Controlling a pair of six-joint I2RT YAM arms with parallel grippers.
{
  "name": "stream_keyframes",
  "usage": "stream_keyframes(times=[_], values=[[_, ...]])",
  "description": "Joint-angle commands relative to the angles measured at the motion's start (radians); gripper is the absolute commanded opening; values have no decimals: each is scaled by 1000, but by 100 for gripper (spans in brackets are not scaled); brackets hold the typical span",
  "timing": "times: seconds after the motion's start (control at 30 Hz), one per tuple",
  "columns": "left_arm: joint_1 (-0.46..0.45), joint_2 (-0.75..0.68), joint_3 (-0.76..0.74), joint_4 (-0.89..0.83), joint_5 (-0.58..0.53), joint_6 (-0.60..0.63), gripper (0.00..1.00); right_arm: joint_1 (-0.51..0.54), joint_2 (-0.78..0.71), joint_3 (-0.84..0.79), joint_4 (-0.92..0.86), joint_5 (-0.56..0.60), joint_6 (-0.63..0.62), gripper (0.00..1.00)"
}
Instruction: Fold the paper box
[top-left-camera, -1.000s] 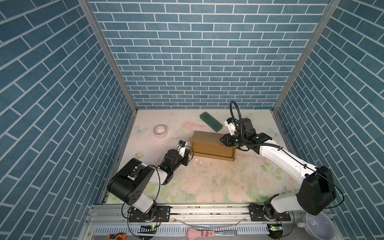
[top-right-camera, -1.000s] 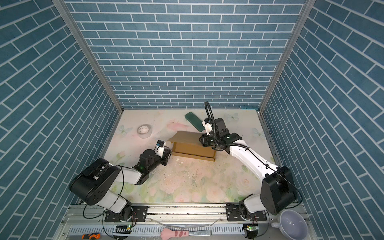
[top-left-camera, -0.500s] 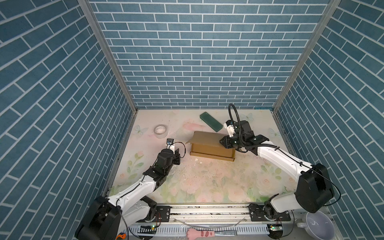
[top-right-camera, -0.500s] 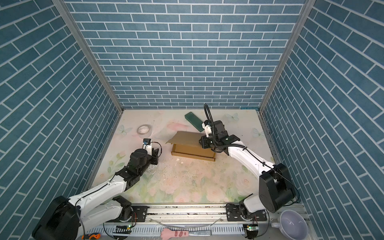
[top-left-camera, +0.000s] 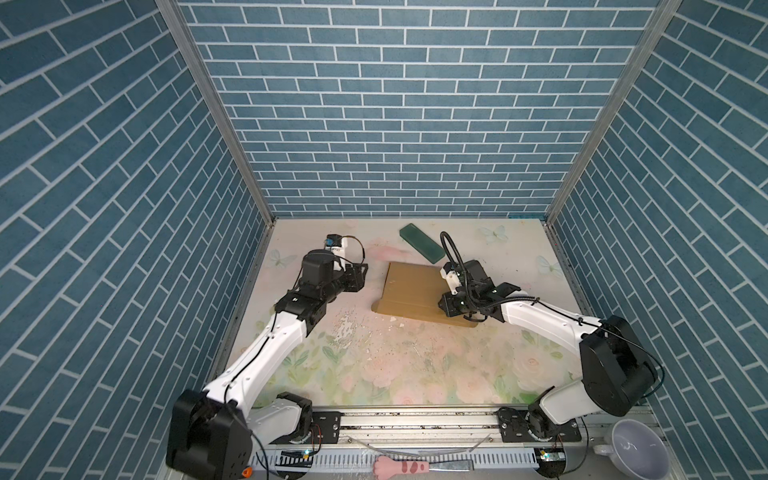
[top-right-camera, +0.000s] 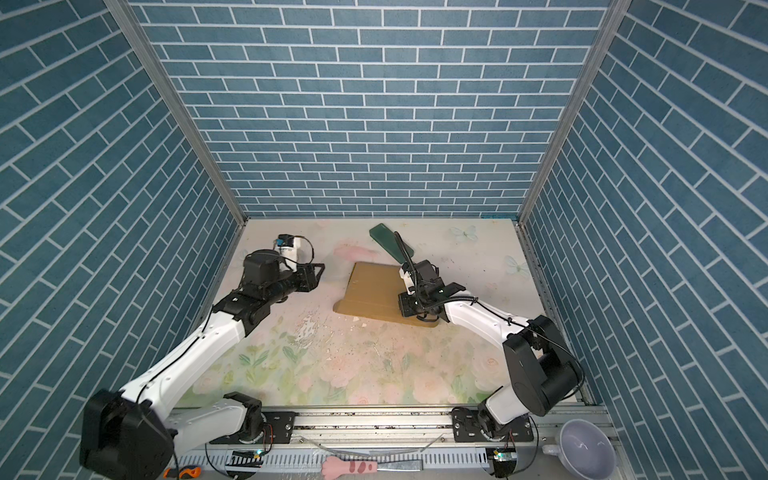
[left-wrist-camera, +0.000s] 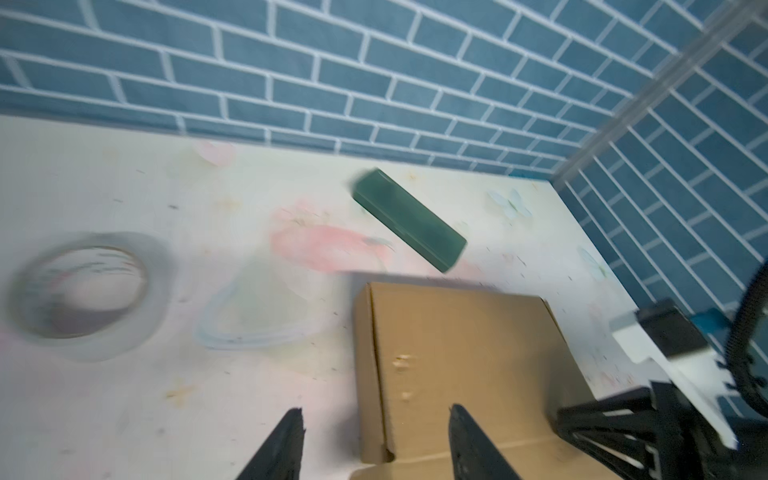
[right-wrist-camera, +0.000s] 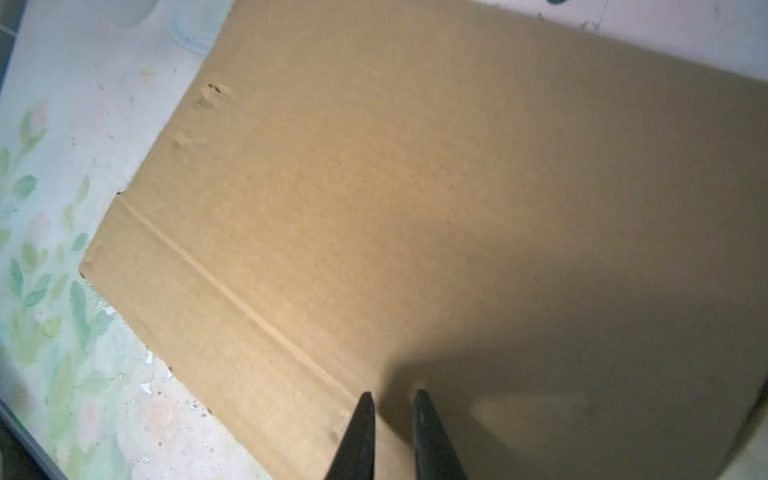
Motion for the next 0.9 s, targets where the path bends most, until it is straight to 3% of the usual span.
stream_keyframes(times=[0.0,0.3,0.57,0.7,0.87], values=[[-44,104,23,49,160,5,55,5,-5,-18,1,27,-7,19],[-89,333,-13,200,193,-11,46,5,-64,0,13,-25,11,20],[-89,430,-97,249,169,-1,38,4,27,-47,20,-4,22,20],[-89,427,-94,228,175,-2,38,1,28,-25,13,-6,13,20],[-80,314,-36,124,164,25,44,-43,-54,36,-36,-63,-2,25]])
